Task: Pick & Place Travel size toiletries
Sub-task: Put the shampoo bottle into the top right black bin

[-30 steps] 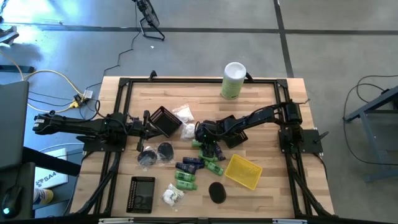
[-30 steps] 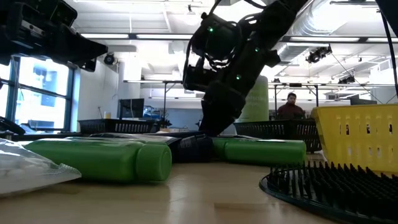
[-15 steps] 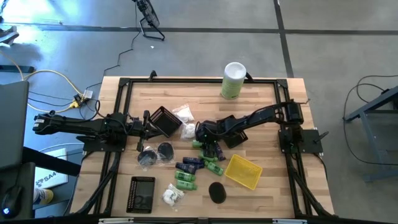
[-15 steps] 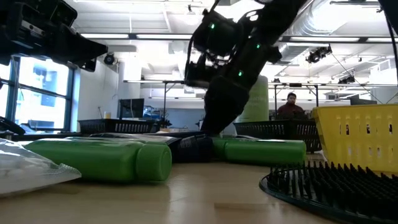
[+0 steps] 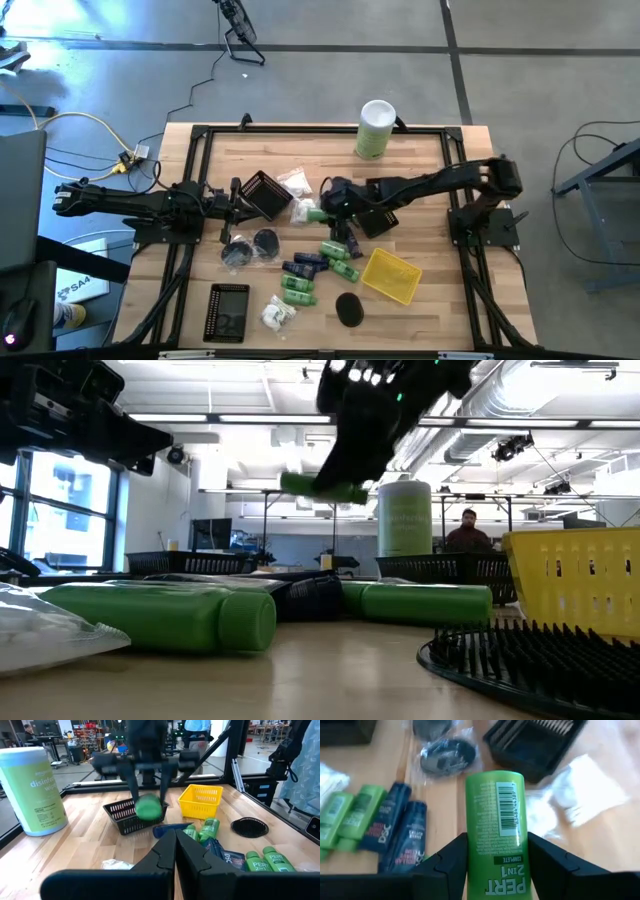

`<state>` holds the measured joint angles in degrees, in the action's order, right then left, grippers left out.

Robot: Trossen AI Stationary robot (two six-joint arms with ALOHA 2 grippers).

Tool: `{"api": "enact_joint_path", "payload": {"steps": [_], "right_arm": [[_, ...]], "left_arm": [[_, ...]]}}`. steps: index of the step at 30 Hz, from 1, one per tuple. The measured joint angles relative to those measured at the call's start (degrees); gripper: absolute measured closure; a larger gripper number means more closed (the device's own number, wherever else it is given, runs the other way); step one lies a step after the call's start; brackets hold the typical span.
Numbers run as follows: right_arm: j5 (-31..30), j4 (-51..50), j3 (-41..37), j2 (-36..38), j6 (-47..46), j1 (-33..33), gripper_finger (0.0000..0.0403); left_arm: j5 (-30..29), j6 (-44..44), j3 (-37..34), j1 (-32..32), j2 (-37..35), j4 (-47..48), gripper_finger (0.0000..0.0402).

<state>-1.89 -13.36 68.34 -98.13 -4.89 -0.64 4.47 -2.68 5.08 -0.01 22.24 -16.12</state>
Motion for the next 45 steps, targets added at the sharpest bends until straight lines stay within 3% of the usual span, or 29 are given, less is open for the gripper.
{"api": "enact_joint_path", "payload": {"steps": [12, 19, 35, 39, 45], "right_arm": [[-6.28, -9.64, -0.07, 11.74, -3.9, 0.37, 0.0232], [-6.48, -15.67, 0.11, 16.25, -6.96, -0.11, 0.0232], [-17.4, -33.04, 0.0, 19.25, -16.17, -3.58, 0.0231], [-17.71, -30.72, -1.66, 19.3, -16.37, -4.18, 0.0231], [-17.6, -21.97, -10.11, 20.15, -16.73, -3.91, 0.0231]], "left_arm": [[-0.01, -0.02, 0.0, -0.01, 0.0, 0.05, 0.0401], [0.0, -0.01, 0.0, -0.01, 0.01, 0.02, 0.0401], [-0.02, 0.0, 0.0, -0.02, 0.02, -0.31, 0.0401], [-0.02, 0.0, 0.0, 0.0, 0.0, -0.31, 0.0401], [-0.02, 0.0, 0.0, -0.01, 0.01, -0.3, 0.0401]]}}
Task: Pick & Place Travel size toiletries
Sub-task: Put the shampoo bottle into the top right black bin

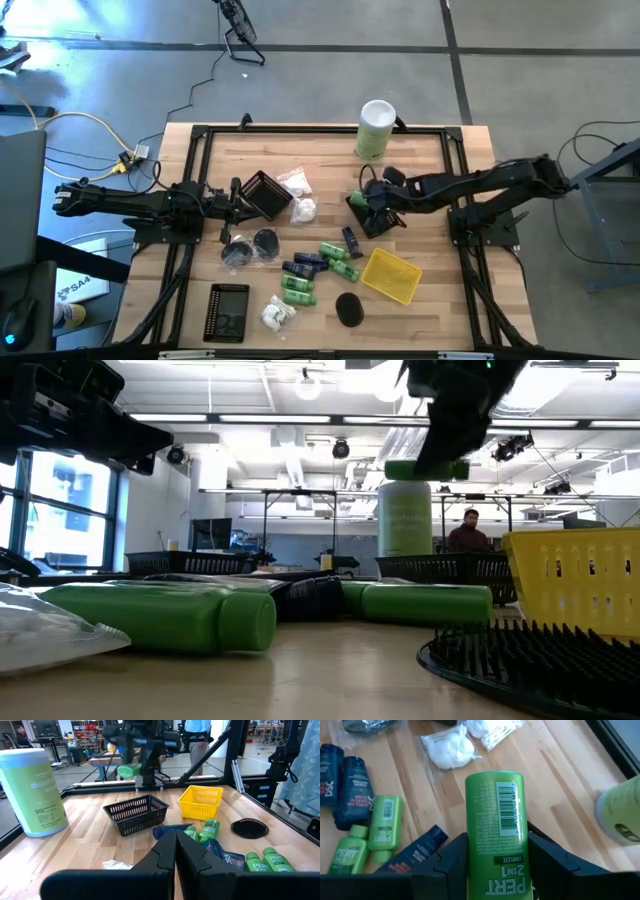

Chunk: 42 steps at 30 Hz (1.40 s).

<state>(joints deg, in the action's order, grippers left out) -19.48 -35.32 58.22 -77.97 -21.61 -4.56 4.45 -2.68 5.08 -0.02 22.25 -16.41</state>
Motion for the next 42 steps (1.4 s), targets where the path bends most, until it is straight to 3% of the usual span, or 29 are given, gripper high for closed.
{"api": "enact_joint_path", "payload": {"steps": [26, 42], "right_arm": [[-0.09, 24.92, -21.66, -0.09, -15.81, 2.1, 0.0231], [-0.01, 27.03, -23.77, -1.02, -15.91, 2.1, 0.0231]], "left_arm": [[0.0, 0.0, 0.0, -0.01, -0.01, 0.08, 0.0401], [0.0, 0.0, 0.0, 0.0, 0.0, 0.58, 0.0401]]}}
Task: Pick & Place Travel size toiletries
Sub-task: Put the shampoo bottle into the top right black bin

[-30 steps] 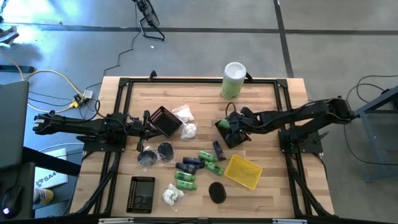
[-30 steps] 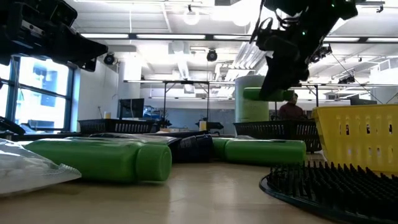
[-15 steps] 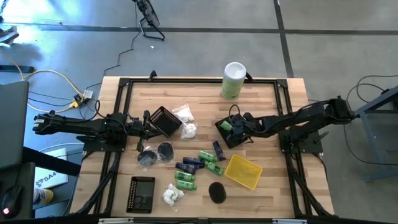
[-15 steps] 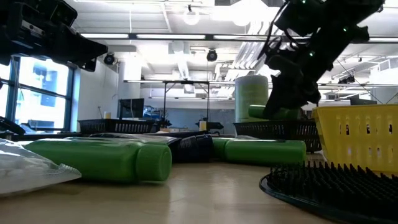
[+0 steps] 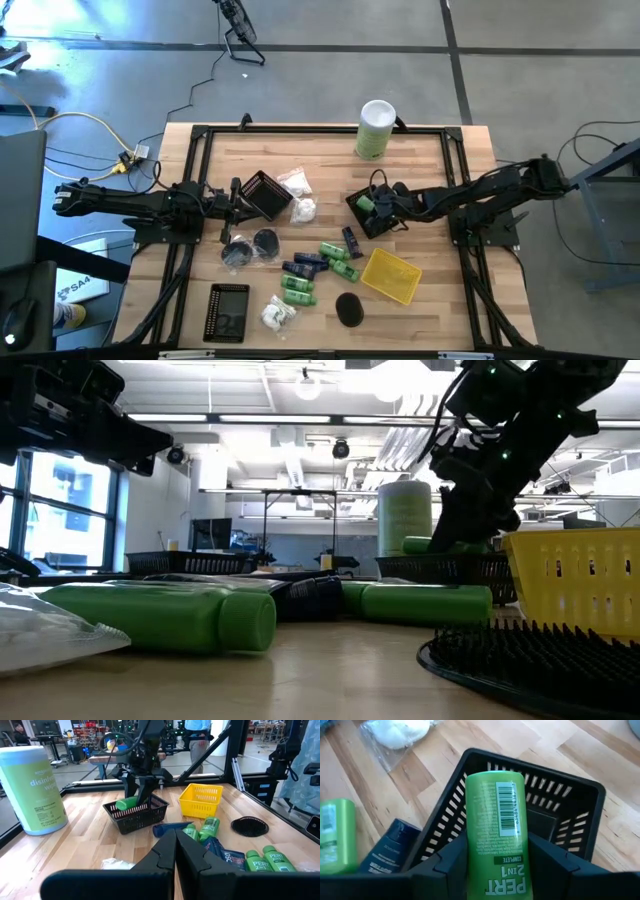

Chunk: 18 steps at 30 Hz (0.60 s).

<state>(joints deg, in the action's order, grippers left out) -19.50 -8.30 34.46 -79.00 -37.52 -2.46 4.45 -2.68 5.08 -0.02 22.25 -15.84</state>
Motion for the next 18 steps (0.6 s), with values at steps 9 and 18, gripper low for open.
{"api": "enact_joint_path", "payload": {"steps": [9, 18], "right_arm": [[-0.06, 0.63, 0.02, -4.49, 0.22, 0.0, 0.0231], [0.14, 0.88, 0.04, -4.64, 0.26, 0.0, 0.0231]], "left_arm": [[0.0, 0.0, 0.0, -0.01, -0.01, 0.66, 0.0401], [-0.01, 0.0, 0.0, 0.01, 0.01, 0.92, 0.0401]]}}
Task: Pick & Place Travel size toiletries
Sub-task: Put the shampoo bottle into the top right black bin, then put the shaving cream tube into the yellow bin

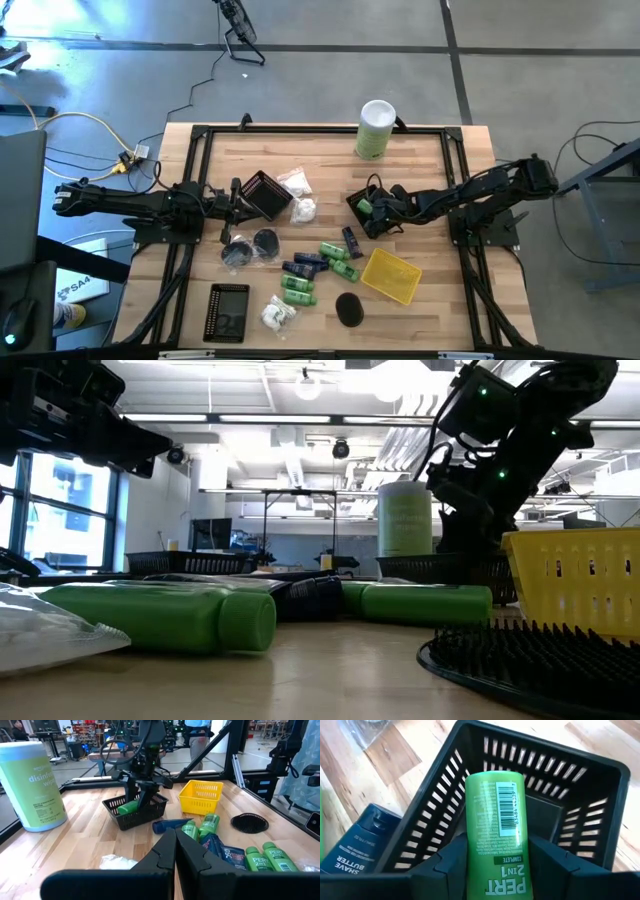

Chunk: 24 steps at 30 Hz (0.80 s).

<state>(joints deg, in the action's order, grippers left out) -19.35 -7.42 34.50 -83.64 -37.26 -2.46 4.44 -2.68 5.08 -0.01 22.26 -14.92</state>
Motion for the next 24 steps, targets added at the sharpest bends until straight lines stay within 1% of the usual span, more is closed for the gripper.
{"api": "enact_joint_path", "payload": {"steps": [4, 11, 15, 19, 24], "right_arm": [[0.1, -0.02, 0.0, 0.0, 0.01, 0.0, 0.0227], [0.05, -0.02, 0.0, 0.0, 0.2, 0.0, 0.0197], [0.15, 0.18, 0.0, 0.02, 1.26, 0.0, 0.0191], [1.35, 0.72, 1.03, 0.06, 2.6, 0.0, 0.0204], [1.77, 0.92, 3.79, 1.44, 6.71, -0.04, 0.0236]], "left_arm": [[0.01, 0.0, 0.0, 0.0, -0.01, 0.01, 0.0401], [-0.01, 0.0, 0.0, 0.0, -0.02, 0.07, 0.0401], [0.0, -0.02, 0.0, -0.01, -0.02, 0.07, 0.0401], [0.0, -0.01, 0.0, 0.0, 0.0, 0.07, 0.0401], [0.01, 0.0, 0.0, -0.02, 0.0, 0.07, 0.0401]]}}
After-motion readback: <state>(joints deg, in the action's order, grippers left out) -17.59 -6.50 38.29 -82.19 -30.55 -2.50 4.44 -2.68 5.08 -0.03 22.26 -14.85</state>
